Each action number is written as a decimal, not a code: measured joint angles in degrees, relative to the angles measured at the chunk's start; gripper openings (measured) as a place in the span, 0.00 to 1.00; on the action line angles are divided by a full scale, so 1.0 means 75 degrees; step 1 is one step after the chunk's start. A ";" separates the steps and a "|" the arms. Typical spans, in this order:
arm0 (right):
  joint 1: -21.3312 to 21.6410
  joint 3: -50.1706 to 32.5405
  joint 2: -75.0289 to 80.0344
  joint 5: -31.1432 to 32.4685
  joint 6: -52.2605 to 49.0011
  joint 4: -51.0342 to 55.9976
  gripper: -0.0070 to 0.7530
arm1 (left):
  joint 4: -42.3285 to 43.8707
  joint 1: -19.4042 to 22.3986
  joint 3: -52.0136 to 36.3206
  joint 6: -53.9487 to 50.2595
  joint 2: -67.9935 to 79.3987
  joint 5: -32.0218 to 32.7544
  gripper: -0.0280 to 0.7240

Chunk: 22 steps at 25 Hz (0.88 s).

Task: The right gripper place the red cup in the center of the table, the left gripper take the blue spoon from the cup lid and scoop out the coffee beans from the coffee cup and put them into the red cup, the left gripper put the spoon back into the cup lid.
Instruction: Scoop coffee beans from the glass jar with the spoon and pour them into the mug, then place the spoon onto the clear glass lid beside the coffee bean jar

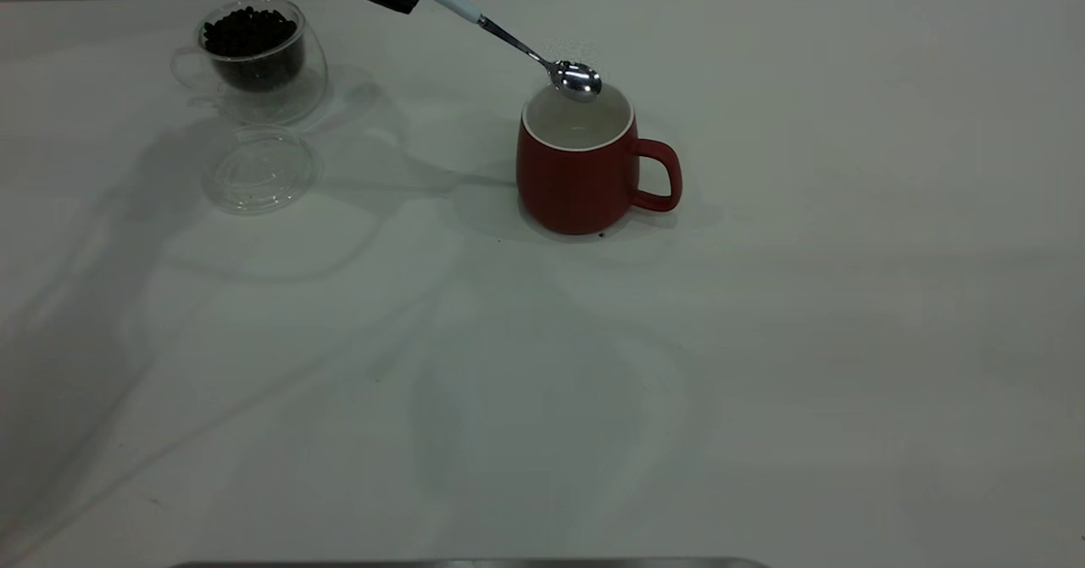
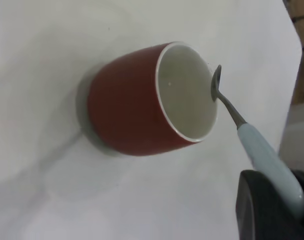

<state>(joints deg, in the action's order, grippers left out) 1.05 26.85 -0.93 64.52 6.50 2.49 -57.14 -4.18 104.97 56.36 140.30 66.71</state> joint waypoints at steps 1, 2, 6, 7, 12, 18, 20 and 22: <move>0.0000 0.0000 0.0000 0.0000 0.0000 0.0000 0.73 | -0.0011 0.0046 0.0000 -0.0388 0.0000 0.0000 0.20; 0.0000 0.0000 0.0000 0.0000 0.0000 0.0000 0.73 | -0.0018 0.0130 0.0000 -0.0685 0.0000 0.0000 0.20; 0.0000 0.0000 0.0000 0.0000 0.0000 0.0000 0.73 | -0.0018 0.0664 0.0000 -0.1784 -0.0009 0.0000 0.20; 0.0000 0.0000 0.0000 0.0000 0.0000 0.0000 0.73 | -0.0001 0.0829 0.0000 -0.1914 -0.0027 0.0000 0.20; 0.0000 0.0000 0.0000 0.0000 0.0000 0.0000 0.73 | 0.0132 0.1516 0.0000 -0.2278 -0.0313 0.0000 0.20; 0.0000 0.0000 0.0000 0.0000 0.0000 0.0000 0.73 | 0.0618 0.2011 -0.0394 -0.2500 -0.0891 0.0000 0.20; 0.0000 0.0000 0.0000 0.0000 0.0000 0.0000 0.73 | 0.0544 0.2173 -0.0951 -0.2275 -0.1102 0.0000 0.20; 0.0000 0.0000 0.0000 0.0000 0.0000 0.0000 0.73 | 0.0304 0.2384 -0.1626 -0.1860 -0.1288 0.0000 0.20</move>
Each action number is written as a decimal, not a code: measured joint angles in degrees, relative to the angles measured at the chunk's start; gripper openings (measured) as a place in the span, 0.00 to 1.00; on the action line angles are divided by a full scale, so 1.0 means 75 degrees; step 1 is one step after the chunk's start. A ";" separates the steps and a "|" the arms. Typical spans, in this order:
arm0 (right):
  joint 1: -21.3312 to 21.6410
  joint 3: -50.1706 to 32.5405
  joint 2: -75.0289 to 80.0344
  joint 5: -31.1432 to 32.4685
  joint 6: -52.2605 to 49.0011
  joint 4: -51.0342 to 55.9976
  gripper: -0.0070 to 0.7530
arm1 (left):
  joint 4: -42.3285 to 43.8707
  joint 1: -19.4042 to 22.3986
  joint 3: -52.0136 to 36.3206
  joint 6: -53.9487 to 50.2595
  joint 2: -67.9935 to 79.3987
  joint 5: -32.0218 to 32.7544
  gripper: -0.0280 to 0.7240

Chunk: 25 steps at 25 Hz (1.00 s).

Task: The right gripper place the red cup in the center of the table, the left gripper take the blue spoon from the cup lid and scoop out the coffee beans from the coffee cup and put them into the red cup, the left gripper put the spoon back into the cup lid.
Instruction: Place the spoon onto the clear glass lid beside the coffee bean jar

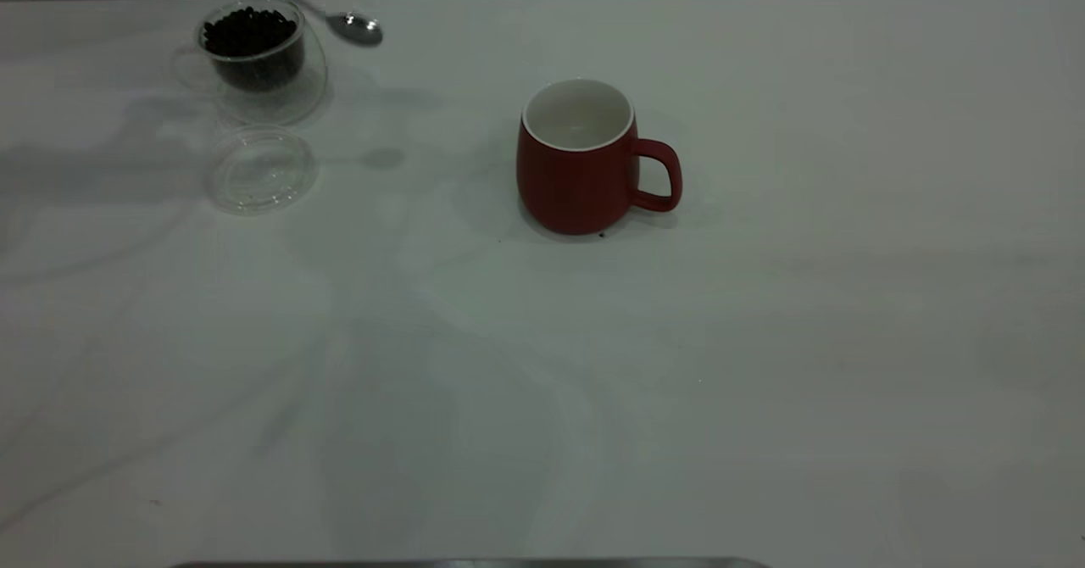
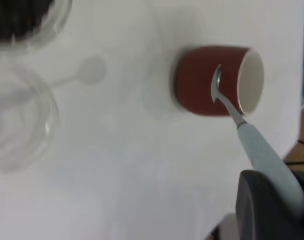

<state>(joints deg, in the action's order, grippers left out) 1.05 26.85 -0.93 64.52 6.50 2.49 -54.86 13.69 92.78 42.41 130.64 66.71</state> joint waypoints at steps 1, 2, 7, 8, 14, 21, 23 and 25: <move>0.0000 0.0000 0.0000 0.0000 0.0000 0.0000 0.73 | -0.0192 0.0141 -0.0350 0.0201 -0.0060 0.0000 0.20; 0.0000 0.0000 0.0000 0.0000 0.0000 0.0000 0.73 | -0.0424 0.0302 -0.0649 0.0450 -0.0111 0.0000 0.20; 0.0000 0.0000 0.0000 0.0000 0.0000 0.0000 0.73 | -0.1203 0.1128 -0.1372 0.1150 -0.0160 -0.0008 0.20; 0.0000 0.0000 0.0000 0.0000 0.0000 0.0000 0.73 | -0.1222 0.1253 -0.1432 0.1212 -0.0160 -0.0014 0.20; 0.0000 0.0000 0.0000 0.0000 0.0000 0.0000 0.73 | -0.1024 0.1902 -0.1493 0.1166 -0.0175 -0.0022 0.20; 0.0000 0.0000 0.0000 0.0000 0.0000 0.0000 0.73 | -0.0477 0.2284 -0.1905 0.0928 -0.0189 -0.0122 0.20; 0.0000 0.0000 0.0000 0.0000 0.0000 0.0000 0.73 | -0.0446 0.2309 -0.2105 0.1023 -0.0189 -0.0366 0.20; 0.0000 0.0000 0.0000 0.0000 0.0000 0.0000 0.73 | -0.0441 0.2332 -0.2196 0.1089 -0.0142 -0.0567 0.20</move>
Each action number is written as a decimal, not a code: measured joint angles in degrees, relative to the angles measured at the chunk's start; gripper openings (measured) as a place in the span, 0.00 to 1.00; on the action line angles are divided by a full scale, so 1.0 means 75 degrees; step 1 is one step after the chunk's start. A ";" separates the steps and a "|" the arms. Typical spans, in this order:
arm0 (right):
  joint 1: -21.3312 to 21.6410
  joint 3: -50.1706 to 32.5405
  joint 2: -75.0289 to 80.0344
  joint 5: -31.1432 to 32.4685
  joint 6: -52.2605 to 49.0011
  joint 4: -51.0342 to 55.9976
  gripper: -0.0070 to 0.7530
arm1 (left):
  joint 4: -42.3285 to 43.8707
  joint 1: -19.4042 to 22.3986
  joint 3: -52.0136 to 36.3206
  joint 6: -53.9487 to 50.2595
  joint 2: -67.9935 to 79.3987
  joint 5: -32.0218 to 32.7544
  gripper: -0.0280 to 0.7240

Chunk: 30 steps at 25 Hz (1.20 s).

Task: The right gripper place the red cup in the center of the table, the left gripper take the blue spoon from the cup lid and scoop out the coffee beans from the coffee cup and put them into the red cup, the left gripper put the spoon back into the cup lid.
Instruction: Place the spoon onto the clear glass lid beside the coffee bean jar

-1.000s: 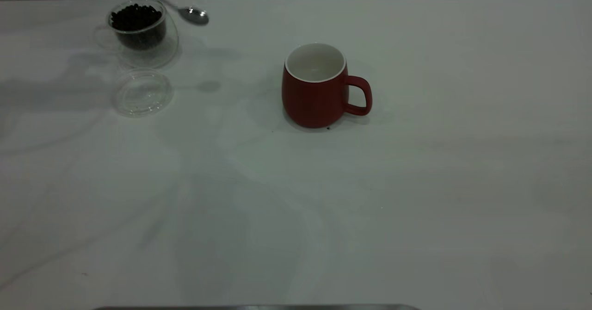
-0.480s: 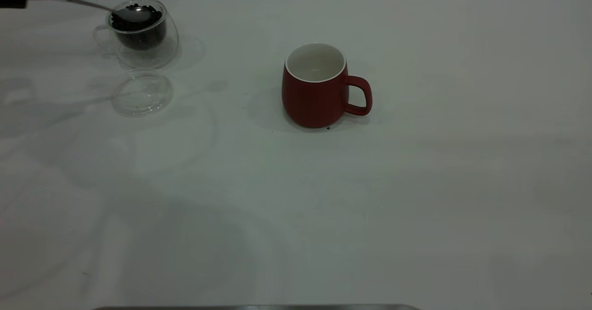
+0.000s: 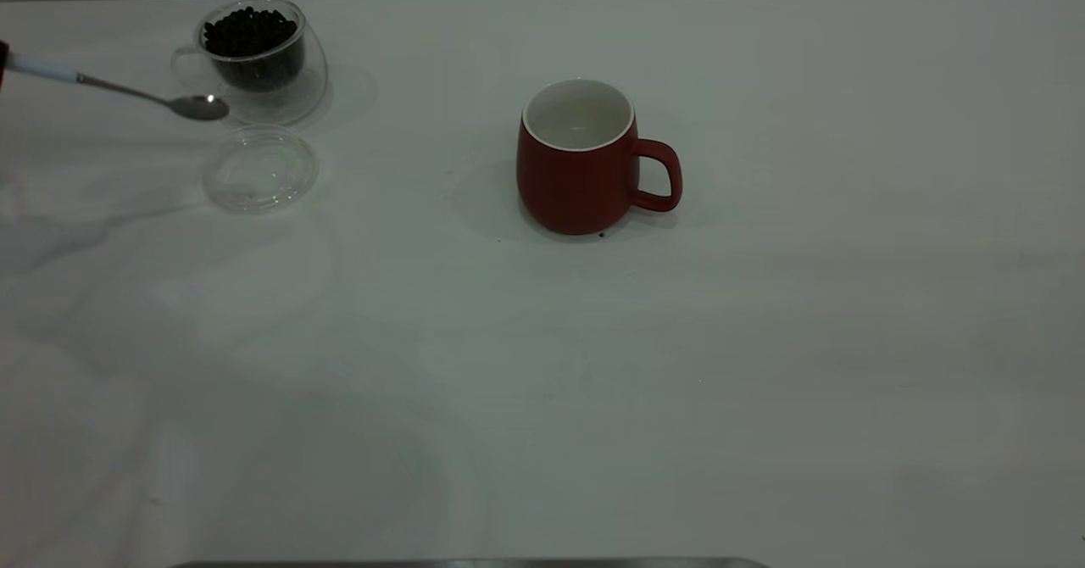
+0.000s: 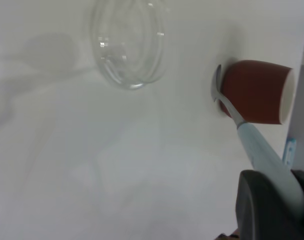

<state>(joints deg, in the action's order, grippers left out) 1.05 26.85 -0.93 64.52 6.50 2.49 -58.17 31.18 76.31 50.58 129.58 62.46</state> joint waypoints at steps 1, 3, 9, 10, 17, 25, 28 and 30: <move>0.0000 0.0000 0.0000 0.0000 0.0000 0.0000 0.73 | -0.0018 0.0007 0.0000 0.0016 0.0060 -0.0059 0.20; 0.0000 0.0000 0.0000 0.0000 0.0000 0.0000 0.73 | -0.0120 0.0007 0.0000 0.0023 0.0265 -0.0152 0.20; 0.0000 0.0000 0.0000 0.0000 0.0000 0.0000 0.73 | -0.0759 0.0007 -0.0023 0.0511 0.0827 -0.0429 0.20; 0.0000 0.0000 0.0000 0.0000 0.0000 0.0000 0.73 | -0.0928 0.0007 -0.0023 0.0633 0.0895 -0.0449 0.20; 0.0000 0.0000 0.0000 0.0000 0.0000 0.0000 0.73 | -0.1540 0.0007 -0.0031 0.1188 0.1183 -0.0523 0.20; 0.0000 0.0000 0.0000 0.0000 0.0000 0.0000 0.73 | -0.1608 0.0007 -0.0036 0.1212 0.1525 -0.0613 0.20; 0.0000 0.0000 0.0000 0.0000 0.0000 0.0000 0.73 | -0.1608 -0.0063 -0.0036 0.1212 0.1645 -0.0679 0.20; 0.0000 0.0000 0.0000 0.0000 0.0000 0.0000 0.73 | -0.1608 -0.0167 -0.0036 0.1236 0.1679 -0.0760 0.20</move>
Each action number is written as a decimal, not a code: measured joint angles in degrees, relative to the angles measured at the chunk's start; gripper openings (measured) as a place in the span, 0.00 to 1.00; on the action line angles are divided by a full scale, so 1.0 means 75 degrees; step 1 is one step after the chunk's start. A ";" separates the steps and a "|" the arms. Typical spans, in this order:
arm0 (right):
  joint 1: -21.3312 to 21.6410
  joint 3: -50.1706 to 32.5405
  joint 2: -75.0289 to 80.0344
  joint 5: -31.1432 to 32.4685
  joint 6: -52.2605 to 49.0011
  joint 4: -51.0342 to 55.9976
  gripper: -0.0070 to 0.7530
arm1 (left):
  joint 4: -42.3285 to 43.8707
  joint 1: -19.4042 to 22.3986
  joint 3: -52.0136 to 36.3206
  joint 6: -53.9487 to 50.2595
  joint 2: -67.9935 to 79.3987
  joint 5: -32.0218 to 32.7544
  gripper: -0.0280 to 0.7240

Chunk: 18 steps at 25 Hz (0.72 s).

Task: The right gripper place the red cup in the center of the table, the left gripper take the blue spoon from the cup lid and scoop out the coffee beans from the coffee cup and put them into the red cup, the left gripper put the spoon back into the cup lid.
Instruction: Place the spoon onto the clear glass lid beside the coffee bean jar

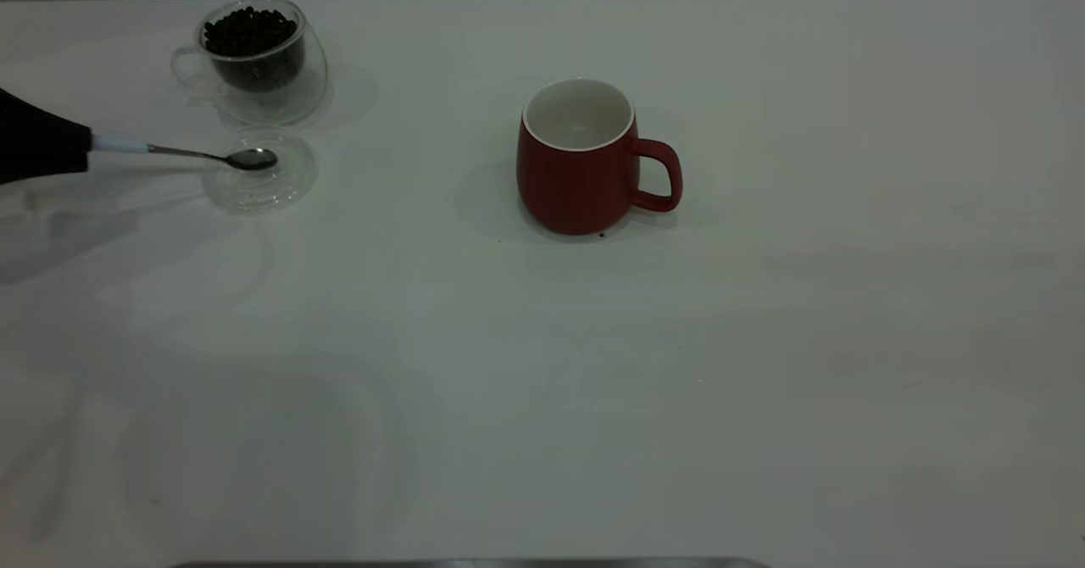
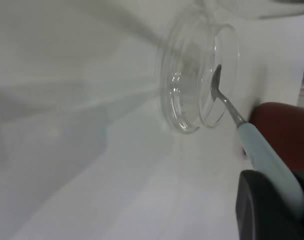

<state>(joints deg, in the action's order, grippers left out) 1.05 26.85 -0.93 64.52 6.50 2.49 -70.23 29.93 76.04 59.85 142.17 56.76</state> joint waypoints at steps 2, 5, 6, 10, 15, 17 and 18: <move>0.0000 0.0000 0.0000 0.0000 0.0000 0.0000 0.73 | -0.0002 -0.0157 0.0000 0.0063 0.0005 -0.0117 0.20; 0.0000 0.0000 0.0000 0.0000 0.0000 0.0000 0.73 | -0.0030 -0.0368 0.0000 0.0143 0.0008 -0.0335 0.20; 0.0000 0.0000 0.0000 0.0000 0.0000 0.0000 0.73 | -0.0029 -0.0426 0.0000 0.0152 0.0008 -0.0418 0.20; 0.0000 0.0000 0.0000 0.0000 0.0000 0.0000 0.73 | -0.0084 -0.0547 0.0000 0.0169 0.0008 -0.0497 0.20; 0.0000 0.0000 0.0000 0.0000 0.0000 0.0000 0.73 | -0.0087 -0.0569 0.0000 0.0174 0.0008 -0.0581 0.20; 0.0000 0.0000 0.0000 0.0000 0.0000 0.0000 0.73 | -0.0108 -0.0578 0.0000 0.0174 0.0008 -0.0668 0.20; 0.0000 0.0000 0.0000 0.0000 0.0000 0.0000 0.73 | -0.0126 -0.0578 0.0000 0.0174 0.0008 -0.0696 0.20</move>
<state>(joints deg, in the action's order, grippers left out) 1.05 26.85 -0.93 64.52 6.50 2.49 -71.17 25.60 76.04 61.15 142.23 51.54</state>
